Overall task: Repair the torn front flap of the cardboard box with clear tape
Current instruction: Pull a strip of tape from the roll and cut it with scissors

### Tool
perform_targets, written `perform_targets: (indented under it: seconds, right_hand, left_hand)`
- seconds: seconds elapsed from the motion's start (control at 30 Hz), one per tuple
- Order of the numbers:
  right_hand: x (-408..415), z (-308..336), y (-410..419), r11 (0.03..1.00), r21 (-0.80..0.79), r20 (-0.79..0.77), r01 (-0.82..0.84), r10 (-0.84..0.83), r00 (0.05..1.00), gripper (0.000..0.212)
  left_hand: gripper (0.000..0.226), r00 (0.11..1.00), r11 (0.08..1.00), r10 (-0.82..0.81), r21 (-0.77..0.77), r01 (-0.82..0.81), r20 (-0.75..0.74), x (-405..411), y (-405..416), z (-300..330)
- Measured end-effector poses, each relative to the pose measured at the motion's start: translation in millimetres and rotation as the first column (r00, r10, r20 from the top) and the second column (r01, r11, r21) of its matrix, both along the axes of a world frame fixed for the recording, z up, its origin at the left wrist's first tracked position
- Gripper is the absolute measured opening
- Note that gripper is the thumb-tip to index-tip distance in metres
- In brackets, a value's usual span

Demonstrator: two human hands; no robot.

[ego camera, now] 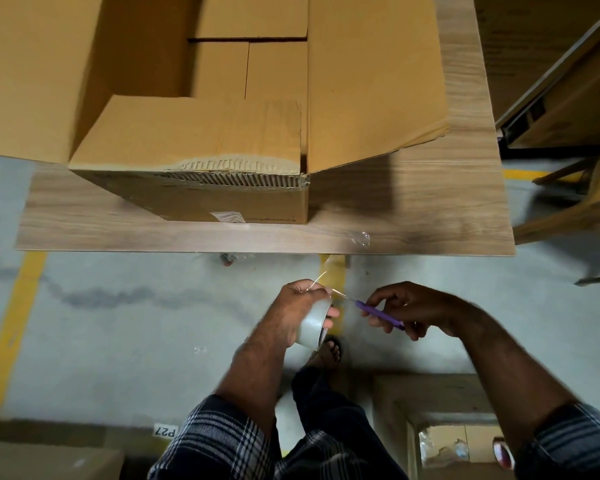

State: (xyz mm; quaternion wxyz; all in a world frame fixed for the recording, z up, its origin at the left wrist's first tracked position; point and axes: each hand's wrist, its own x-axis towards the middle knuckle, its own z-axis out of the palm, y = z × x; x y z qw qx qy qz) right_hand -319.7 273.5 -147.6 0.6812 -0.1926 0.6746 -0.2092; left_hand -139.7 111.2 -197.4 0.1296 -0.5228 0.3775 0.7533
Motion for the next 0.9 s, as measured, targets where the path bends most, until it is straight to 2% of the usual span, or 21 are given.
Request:
perform_targets:
  seconds: [0.1,0.17,0.27,0.37,0.47,0.53,0.63,0.77,0.9]
  right_hand:
    - [4,-8,3,0.999,0.050,0.020,0.019,-0.020,1.000,0.032]
    - [7,-10,3,0.998,0.064,0.019,0.003,-0.004,1.000,0.024]
    - [10,-9,4,0.999,0.047,0.014,0.005,-0.005,1.000,0.023]
    - [11,-6,10,0.999,0.026,0.013,0.043,-0.044,0.999,0.052]
    - [11,-10,14,0.997,0.016,-0.005,0.073,-0.073,0.997,0.059]
    - [14,-14,11,0.997,0.008,-0.008,0.082,-0.082,0.997,0.055]
    - [17,-16,0,0.996,-0.015,-0.008,0.085,-0.085,0.996,0.034]
    - [20,-17,-10,0.996,-0.050,-0.043,0.068,-0.070,0.997,0.040]
    - [19,-23,-13,0.994,-0.070,-0.047,0.083,-0.086,0.995,0.028]
  left_hand:
    - [0.009,1.000,1.000,-0.006,-0.007,0.006,-0.007,1,0,1]
    - [0.010,1.000,1.000,-0.025,-0.015,0.025,-0.008,2,-1,2]
    - [0.012,0.997,0.997,-0.073,-0.027,0.073,-0.011,4,-6,5]
    - [0.013,0.992,0.991,-0.126,-0.040,0.125,-0.015,4,-10,9]
    - [0.013,0.989,0.988,-0.146,-0.058,0.145,-0.012,4,-10,9]
    - [0.011,0.989,0.987,-0.145,-0.068,0.143,-0.016,4,-8,10]
    - [0.008,0.992,0.990,-0.123,-0.068,0.121,-0.018,4,-6,11]
    - [0.008,0.995,0.994,-0.101,-0.049,0.099,-0.024,3,-5,15]
    - [0.005,0.997,0.997,-0.078,-0.011,0.078,-0.016,1,-4,25]
